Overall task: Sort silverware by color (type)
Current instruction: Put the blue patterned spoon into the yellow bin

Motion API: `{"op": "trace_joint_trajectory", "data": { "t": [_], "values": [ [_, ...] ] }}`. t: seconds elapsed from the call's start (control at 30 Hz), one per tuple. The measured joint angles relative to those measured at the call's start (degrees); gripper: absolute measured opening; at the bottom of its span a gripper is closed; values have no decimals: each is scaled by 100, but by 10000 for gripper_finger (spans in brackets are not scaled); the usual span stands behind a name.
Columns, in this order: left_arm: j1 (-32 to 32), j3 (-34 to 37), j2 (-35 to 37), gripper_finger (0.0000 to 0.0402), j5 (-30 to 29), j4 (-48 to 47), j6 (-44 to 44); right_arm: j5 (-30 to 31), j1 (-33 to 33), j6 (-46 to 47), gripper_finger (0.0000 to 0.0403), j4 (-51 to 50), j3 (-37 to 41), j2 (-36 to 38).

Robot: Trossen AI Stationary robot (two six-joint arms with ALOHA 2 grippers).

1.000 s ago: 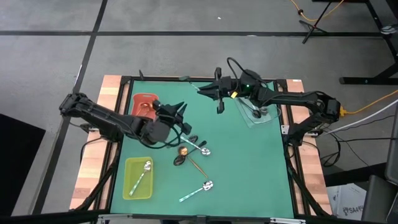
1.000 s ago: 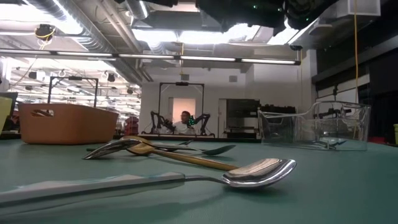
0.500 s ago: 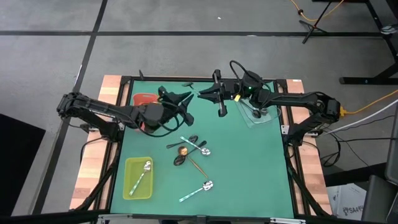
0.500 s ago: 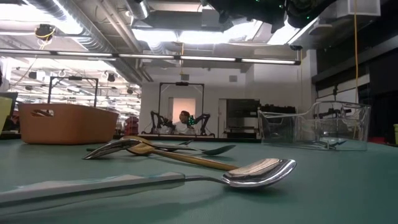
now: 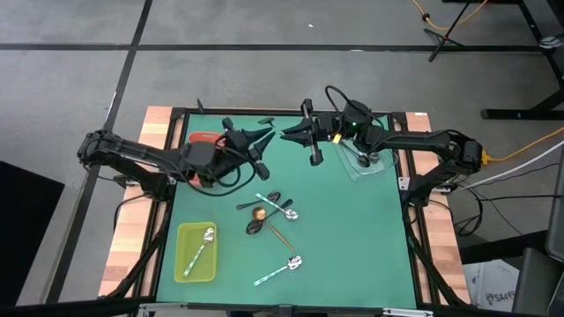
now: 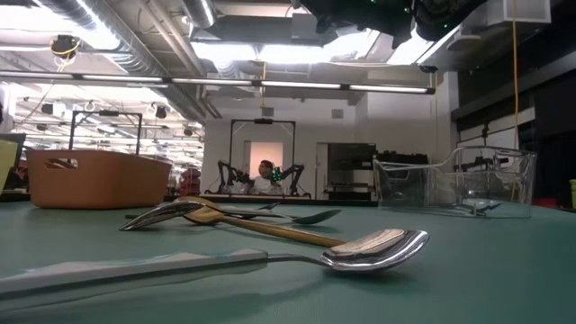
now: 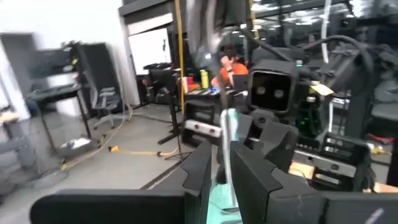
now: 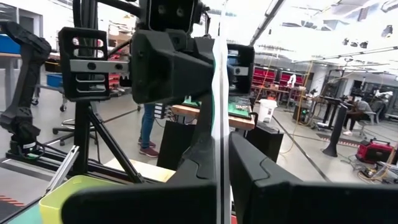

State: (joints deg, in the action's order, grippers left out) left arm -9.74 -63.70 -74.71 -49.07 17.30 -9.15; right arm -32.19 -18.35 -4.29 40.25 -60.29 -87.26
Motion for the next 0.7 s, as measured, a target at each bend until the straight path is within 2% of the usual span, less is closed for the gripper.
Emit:
{"op": "trace_joint_trajectory", "data": {
  "t": [0.13, 0.3, 0.5, 0.7],
  "values": [
    [52, 0, 6, 54, 393, 92, -155, -84, 2, 0, 3, 13, 0, 0],
    [166, 0, 1, 54, 613, 91, -156, -279, 2, -4, 3, 15, -2, 0],
    [312, 0, 1, 54, 1230, 91, -155, -451, 2, -5, 3, 1, -2, 0],
    [379, 0, 1, 54, 1444, 89, -158, -452, 2, -7, 3, -28, -2, 0]
  ]
}}
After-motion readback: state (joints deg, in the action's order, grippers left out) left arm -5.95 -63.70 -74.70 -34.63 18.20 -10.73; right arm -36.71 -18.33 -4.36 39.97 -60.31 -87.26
